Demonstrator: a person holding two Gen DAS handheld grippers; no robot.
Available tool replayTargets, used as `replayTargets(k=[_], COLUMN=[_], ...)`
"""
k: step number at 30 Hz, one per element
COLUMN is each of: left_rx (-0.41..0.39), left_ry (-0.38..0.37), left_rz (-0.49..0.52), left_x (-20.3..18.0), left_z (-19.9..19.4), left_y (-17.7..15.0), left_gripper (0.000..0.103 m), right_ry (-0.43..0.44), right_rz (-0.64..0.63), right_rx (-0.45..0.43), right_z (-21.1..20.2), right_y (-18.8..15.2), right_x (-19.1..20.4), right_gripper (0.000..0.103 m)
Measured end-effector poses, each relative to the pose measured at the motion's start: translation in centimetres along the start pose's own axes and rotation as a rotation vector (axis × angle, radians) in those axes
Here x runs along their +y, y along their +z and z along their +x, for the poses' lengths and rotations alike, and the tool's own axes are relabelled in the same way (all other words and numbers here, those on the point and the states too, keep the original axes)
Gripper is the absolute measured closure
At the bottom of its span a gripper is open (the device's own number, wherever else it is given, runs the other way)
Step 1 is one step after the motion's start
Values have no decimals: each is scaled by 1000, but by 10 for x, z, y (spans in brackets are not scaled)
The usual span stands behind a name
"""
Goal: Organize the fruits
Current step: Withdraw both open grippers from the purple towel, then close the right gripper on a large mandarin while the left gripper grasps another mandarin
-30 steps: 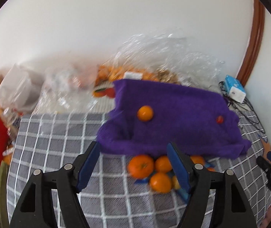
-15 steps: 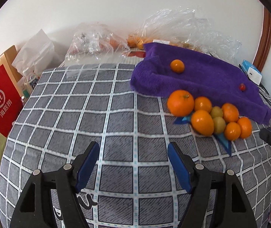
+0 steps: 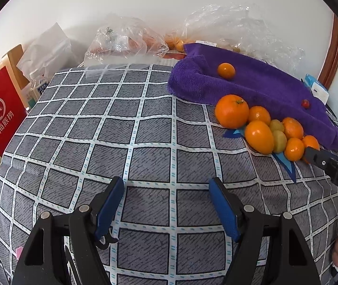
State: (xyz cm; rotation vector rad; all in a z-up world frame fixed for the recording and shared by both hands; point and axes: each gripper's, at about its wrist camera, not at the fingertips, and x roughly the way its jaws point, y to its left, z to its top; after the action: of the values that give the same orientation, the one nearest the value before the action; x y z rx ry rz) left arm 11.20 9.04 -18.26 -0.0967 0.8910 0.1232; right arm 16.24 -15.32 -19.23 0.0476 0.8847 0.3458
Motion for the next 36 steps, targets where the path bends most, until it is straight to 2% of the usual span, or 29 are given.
replayTargets(k=[1,2,8,12,16,21,27,29,34,36], left_rx=[4,10,17,-1,-10,17,47,41,66,76], left_ry=[-5,-11,-94,-141,-210,-204,-262,-280,-285,-265], left_rz=[-9,-17,-58,-74,-80,-92,-119,-95,-83,-82], left_x=[0,1,-2,-11,-22,-30,-35,-39,-30,-18], left_z=[0,0,1,6,16,36,52,52,40,32], left_y=[1,2,18,36,55,64,70,71,72,68], left_gripper=[31,31,31,31,32,32,48,63,63,63], right_ry=[15,38,-11,-85,-65,-50,-77,-65,-43,-62], right_rz=[1,4,18,14,22,-16,-30,-7,22,12], right_rx=[0,4,-16,-32,-38,-17,-11,15,17,9], right_z=[0,0,-20,-34,-35,-23,-13,-6,-4,-4], right_y=[0,0,-4,-11,-11,-13,-11,-9,-5,-6], right_x=[-1,-2,-19,-35,-42,-34,-32,-35,-37,-34], right_gripper=[58,66,66,67,67,64,53,52,51,56])
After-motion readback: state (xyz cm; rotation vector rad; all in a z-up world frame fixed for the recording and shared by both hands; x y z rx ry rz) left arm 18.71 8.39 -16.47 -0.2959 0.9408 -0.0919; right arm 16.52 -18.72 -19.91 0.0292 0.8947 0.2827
